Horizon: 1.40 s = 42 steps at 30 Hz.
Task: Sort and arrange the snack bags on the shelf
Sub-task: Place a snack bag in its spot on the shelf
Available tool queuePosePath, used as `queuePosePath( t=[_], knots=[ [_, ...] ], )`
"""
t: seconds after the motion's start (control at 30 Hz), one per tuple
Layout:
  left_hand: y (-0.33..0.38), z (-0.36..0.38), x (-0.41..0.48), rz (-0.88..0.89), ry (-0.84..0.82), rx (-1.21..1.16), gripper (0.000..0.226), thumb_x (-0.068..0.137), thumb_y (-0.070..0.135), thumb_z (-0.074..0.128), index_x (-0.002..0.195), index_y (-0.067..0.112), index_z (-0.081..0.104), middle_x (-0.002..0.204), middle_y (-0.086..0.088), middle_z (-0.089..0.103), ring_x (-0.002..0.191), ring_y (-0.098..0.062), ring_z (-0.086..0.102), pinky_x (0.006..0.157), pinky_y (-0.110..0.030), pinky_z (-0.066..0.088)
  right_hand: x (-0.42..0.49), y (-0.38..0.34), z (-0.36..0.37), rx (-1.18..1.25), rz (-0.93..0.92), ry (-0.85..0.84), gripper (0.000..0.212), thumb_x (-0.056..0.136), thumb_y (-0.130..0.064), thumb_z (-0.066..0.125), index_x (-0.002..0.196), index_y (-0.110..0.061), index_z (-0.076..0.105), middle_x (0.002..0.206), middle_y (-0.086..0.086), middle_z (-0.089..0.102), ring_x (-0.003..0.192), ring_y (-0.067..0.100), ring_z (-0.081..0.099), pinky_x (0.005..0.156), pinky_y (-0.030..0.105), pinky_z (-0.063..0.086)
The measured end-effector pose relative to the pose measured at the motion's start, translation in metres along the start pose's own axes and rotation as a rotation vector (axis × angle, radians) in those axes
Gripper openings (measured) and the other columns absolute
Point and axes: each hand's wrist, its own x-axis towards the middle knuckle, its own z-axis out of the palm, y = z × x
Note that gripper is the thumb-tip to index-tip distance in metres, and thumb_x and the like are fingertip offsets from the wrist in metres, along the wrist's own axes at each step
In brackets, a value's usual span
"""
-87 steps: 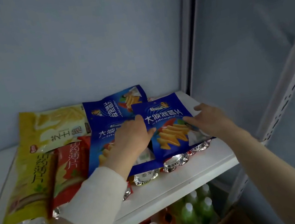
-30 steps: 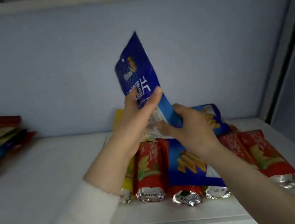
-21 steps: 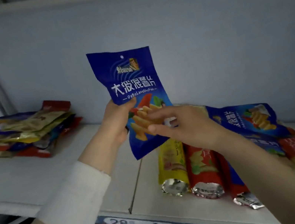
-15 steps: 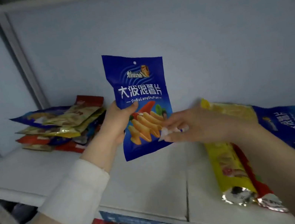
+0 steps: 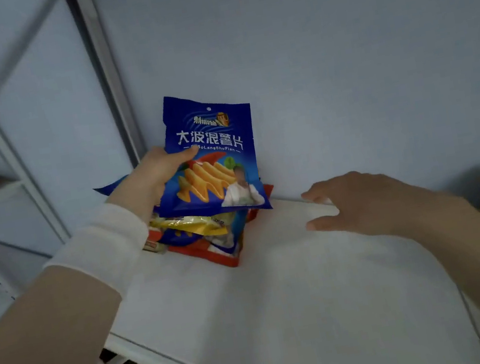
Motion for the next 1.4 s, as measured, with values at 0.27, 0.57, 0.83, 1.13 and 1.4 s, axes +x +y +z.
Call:
queuePosePath(
  t=[0.27,0.57,0.83,1.13,1.4],
  knots=[
    [0.0,-0.071,0.081,-0.138,-0.115,0.062,0.035,0.08,0.035,0.069,0.104,0.012,0.062,0.083,-0.005,0.072,0.072,-0.017,0.069,0.064,-0.031,0.057,0.079,-0.043,-0.015,0.026,0.0,0.042,0.052,0.089,-0.053,0.046,0.136,-0.033,0.039,0.136,-0.008,0.05,0.123,0.014,0.047,0.102,0.031,0.039],
    [-0.028,-0.092,0.156,-0.089,-0.293,0.518,0.057,0.082,0.031,0.069,0.129,0.003,0.05,0.131,-0.014,0.056,0.114,-0.029,0.057,0.099,-0.037,0.043,0.159,-0.094,-0.007,0.036,0.139,0.075,0.054,0.088,-0.054,0.046,0.136,-0.032,0.04,0.135,-0.006,0.05,0.122,0.015,0.048,0.097,0.031,0.04],
    [-0.032,-0.081,0.165,0.186,-0.327,0.964,0.066,0.085,0.031,0.066,0.139,0.006,0.037,0.14,-0.014,0.047,0.124,-0.029,0.047,0.095,-0.032,0.039,0.177,-0.103,-0.002,-0.044,0.23,0.089,0.054,0.089,-0.053,0.044,0.137,-0.028,0.039,0.137,-0.004,0.05,0.124,0.017,0.047,0.098,0.032,0.039],
    [0.009,-0.02,0.094,0.748,-0.536,1.332,0.055,0.09,0.039,0.057,0.139,0.027,0.037,0.135,-0.003,0.051,0.115,-0.022,0.052,0.086,-0.033,0.043,0.122,-0.066,0.008,-0.125,0.381,0.095,0.057,0.09,-0.054,0.043,0.14,-0.028,0.035,0.14,-0.005,0.047,0.128,0.016,0.045,0.103,0.032,0.036],
    [0.041,0.112,-0.021,0.942,-0.777,1.451,0.054,0.093,0.042,0.051,0.141,0.025,0.036,0.136,-0.003,0.046,0.122,-0.021,0.045,0.087,-0.028,0.037,-0.011,0.014,0.012,-0.105,0.596,0.101,0.057,0.089,-0.053,0.046,0.139,-0.03,0.035,0.142,-0.005,0.044,0.132,0.015,0.039,0.106,0.032,0.032]
  ],
)
